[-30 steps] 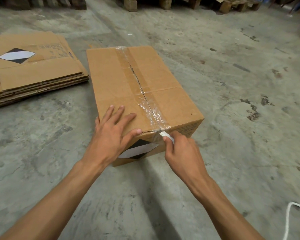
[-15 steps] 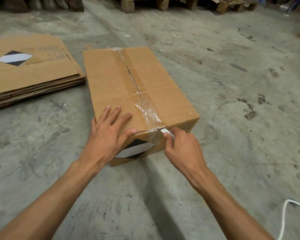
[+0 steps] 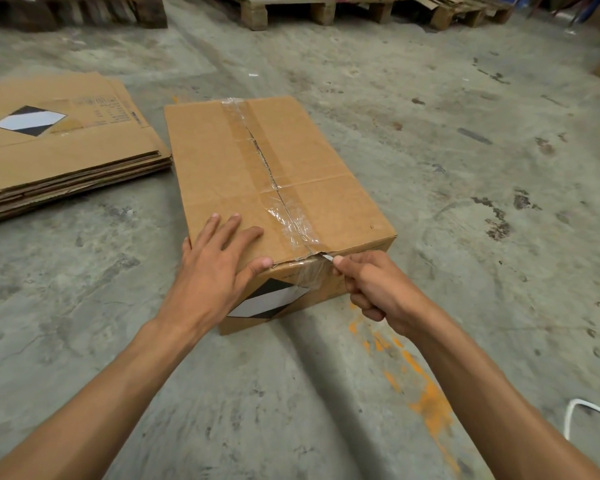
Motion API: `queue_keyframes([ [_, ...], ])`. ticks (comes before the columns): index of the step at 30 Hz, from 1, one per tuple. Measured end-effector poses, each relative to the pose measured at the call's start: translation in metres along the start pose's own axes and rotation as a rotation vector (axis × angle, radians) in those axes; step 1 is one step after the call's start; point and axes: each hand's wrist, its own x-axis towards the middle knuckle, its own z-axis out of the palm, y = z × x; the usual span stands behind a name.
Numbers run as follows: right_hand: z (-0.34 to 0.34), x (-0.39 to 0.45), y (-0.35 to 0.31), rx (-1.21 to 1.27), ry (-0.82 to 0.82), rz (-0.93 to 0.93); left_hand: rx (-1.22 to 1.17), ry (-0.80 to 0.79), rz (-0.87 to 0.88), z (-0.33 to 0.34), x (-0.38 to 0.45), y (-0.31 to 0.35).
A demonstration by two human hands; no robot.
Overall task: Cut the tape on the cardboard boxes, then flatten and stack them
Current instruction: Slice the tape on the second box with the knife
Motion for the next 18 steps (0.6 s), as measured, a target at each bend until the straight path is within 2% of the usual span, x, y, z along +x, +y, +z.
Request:
queue_keyframes([
  [2,0.001,-0.001,0.0,-0.036,0.03,-0.02,0.019,-0.004,-0.011,-0.002,0.0,0.003],
  [3,0.002,-0.001,0.001,-0.138,0.08,-0.072,0.038,0.005,-0.018,-0.003,0.001,0.006],
  [6,0.008,-0.001,0.009,-0.695,0.299,-0.352,0.114,0.0,-0.092,-0.004,0.009,0.024],
  [8,0.01,-0.003,0.012,-0.894,0.379,-0.42,0.189,-0.042,-0.137,0.004,0.013,0.037],
  [11,0.009,-0.003,0.015,-0.936,0.409,-0.397,0.282,-0.023,-0.156,0.016,0.012,0.043],
  [15,0.011,-0.003,0.011,-0.863,0.363,-0.373,0.217,-0.015,-0.184,0.013,0.018,0.04],
  [18,-0.001,-0.001,0.003,-0.823,0.257,-0.367,0.213,0.006,-0.07,0.013,0.024,0.041],
])
